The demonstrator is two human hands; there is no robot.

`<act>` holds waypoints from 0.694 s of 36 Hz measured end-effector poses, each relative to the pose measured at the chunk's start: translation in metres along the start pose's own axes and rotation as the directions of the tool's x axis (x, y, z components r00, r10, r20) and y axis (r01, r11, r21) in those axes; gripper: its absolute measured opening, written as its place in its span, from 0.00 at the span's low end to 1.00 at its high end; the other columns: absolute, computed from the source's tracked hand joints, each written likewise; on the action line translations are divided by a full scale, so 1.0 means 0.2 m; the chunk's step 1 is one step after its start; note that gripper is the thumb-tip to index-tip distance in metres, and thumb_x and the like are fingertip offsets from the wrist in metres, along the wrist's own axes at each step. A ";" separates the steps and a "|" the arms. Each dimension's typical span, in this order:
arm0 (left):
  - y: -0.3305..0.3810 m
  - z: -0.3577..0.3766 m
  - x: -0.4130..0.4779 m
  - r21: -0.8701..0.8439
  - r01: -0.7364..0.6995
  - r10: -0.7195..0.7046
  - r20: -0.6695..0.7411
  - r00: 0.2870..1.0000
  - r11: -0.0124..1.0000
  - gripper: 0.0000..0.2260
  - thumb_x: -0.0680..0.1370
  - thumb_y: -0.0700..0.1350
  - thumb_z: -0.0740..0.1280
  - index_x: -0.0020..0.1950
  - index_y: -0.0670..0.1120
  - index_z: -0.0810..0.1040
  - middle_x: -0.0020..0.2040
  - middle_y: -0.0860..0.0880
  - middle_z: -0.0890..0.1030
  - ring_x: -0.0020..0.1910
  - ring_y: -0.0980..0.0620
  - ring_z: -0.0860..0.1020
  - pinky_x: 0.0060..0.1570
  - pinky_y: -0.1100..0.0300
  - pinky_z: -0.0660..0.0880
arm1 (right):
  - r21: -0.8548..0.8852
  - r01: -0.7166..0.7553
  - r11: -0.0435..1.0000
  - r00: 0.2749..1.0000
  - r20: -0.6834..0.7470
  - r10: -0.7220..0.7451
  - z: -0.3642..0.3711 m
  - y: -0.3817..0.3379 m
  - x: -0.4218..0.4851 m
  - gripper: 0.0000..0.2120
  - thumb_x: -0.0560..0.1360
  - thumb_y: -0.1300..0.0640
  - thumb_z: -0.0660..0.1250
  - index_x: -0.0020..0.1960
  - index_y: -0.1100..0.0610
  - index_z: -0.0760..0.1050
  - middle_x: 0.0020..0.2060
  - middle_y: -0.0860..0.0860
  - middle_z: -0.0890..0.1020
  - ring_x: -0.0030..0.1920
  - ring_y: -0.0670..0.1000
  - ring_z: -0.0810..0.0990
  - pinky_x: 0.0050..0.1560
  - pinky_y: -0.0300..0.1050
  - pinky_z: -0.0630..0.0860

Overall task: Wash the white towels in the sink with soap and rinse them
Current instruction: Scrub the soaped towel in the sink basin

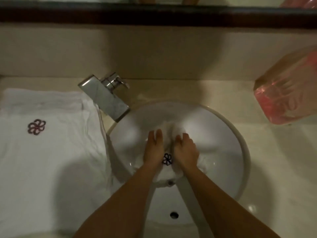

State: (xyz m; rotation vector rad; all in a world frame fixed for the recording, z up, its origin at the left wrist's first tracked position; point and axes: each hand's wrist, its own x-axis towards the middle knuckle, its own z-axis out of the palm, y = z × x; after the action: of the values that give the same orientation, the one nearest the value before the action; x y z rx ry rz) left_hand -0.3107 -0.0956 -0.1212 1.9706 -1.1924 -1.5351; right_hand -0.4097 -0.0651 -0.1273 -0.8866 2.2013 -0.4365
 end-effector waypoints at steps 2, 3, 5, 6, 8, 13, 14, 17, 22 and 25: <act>-0.01 0.07 0.03 -0.034 0.024 -0.024 0.022 0.999 0.999 0.23 0.86 0.64 0.52 0.75 0.54 0.68 0.66 0.45 0.81 0.63 0.41 0.80 0.64 0.54 0.74 | 0.225 -0.102 0.969 0.990 0.114 0.078 0.04 -0.07 0.00 0.09 0.86 0.44 0.55 0.55 0.46 0.70 0.51 0.53 0.84 0.53 0.59 0.83 0.62 0.59 0.78; -0.01 0.09 0.04 -0.078 0.038 -0.037 0.006 0.999 0.996 0.24 0.85 0.65 0.51 0.76 0.55 0.68 0.63 0.45 0.82 0.60 0.41 0.81 0.65 0.48 0.76 | 0.325 -0.141 0.935 0.984 0.154 0.094 0.04 -0.10 -0.01 0.09 0.85 0.43 0.56 0.55 0.46 0.70 0.50 0.52 0.83 0.52 0.58 0.83 0.60 0.58 0.79; -0.02 0.11 0.07 -0.152 0.052 -0.059 -0.042 0.997 0.987 0.26 0.85 0.67 0.49 0.76 0.54 0.69 0.64 0.45 0.82 0.61 0.41 0.81 0.68 0.43 0.75 | 0.459 -0.184 0.869 0.971 0.221 0.089 0.02 -0.14 -0.05 0.09 0.87 0.45 0.56 0.62 0.48 0.70 0.52 0.51 0.83 0.51 0.54 0.82 0.52 0.47 0.81; -0.02 0.11 0.07 -0.170 0.056 -0.064 -0.045 0.997 0.984 0.26 0.85 0.68 0.48 0.74 0.54 0.70 0.66 0.45 0.81 0.63 0.41 0.80 0.69 0.43 0.74 | 0.490 -0.182 0.853 0.969 0.237 0.070 0.00 -0.13 -0.08 0.10 0.88 0.47 0.54 0.65 0.49 0.69 0.52 0.49 0.81 0.49 0.50 0.81 0.44 0.38 0.79; -0.02 0.11 0.09 -0.169 0.051 -0.056 -0.022 0.998 0.984 0.24 0.87 0.64 0.48 0.72 0.52 0.73 0.68 0.46 0.80 0.66 0.43 0.79 0.71 0.49 0.72 | 0.498 -0.165 0.851 0.967 0.252 0.040 -0.02 -0.12 -0.12 0.11 0.89 0.48 0.52 0.69 0.47 0.67 0.50 0.46 0.80 0.46 0.44 0.79 0.34 0.28 0.72; 0.01 0.12 0.03 -0.263 0.025 -0.022 0.015 1.000 0.965 0.25 0.89 0.58 0.51 0.72 0.45 0.79 0.68 0.47 0.81 0.66 0.49 0.79 0.71 0.55 0.72 | 0.547 -0.139 0.826 0.989 0.121 0.086 0.02 -0.13 0.06 0.15 0.90 0.52 0.52 0.66 0.58 0.73 0.51 0.51 0.82 0.48 0.50 0.81 0.39 0.29 0.74; 0.00 0.12 0.02 -0.255 0.008 -0.006 0.009 1.000 0.967 0.25 0.89 0.58 0.51 0.74 0.45 0.78 0.70 0.47 0.80 0.69 0.50 0.77 0.72 0.55 0.70 | 0.551 -0.157 0.819 0.987 0.123 0.106 0.03 -0.14 0.10 0.16 0.90 0.52 0.53 0.66 0.61 0.73 0.48 0.51 0.81 0.50 0.52 0.81 0.43 0.31 0.76; -0.03 0.09 0.03 -0.259 -0.024 0.001 -0.086 0.996 0.965 0.26 0.88 0.60 0.52 0.72 0.46 0.79 0.69 0.46 0.81 0.69 0.48 0.78 0.74 0.49 0.71 | 0.524 -0.129 0.842 0.983 0.180 0.038 0.04 -0.16 0.06 0.16 0.89 0.53 0.54 0.68 0.59 0.74 0.55 0.53 0.82 0.55 0.51 0.81 0.64 0.47 0.78; -0.01 0.09 0.11 -0.363 0.068 -0.090 -0.044 0.995 0.929 0.28 0.85 0.66 0.54 0.56 0.47 0.84 0.53 0.46 0.87 0.56 0.47 0.84 0.68 0.47 0.77 | 0.594 -0.108 0.797 0.975 0.221 -0.033 -0.03 -0.14 -0.14 0.18 0.89 0.49 0.55 0.75 0.52 0.72 0.63 0.47 0.80 0.64 0.48 0.79 0.68 0.42 0.74; 0.01 0.17 0.05 -0.363 0.080 -0.076 0.024 0.997 0.928 0.25 0.88 0.61 0.53 0.67 0.46 0.82 0.62 0.46 0.85 0.62 0.48 0.82 0.70 0.48 0.76 | 0.615 -0.161 0.772 0.985 0.145 0.090 -0.05 -0.13 0.03 0.12 0.89 0.54 0.57 0.63 0.57 0.77 0.51 0.49 0.84 0.54 0.54 0.85 0.53 0.36 0.81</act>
State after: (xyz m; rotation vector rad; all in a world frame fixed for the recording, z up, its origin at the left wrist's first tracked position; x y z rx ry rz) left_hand -0.3414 -0.0985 -0.1371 1.7803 -0.7686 -1.6663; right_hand -0.4077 -0.0869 -0.1104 -0.3787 1.8067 -0.9615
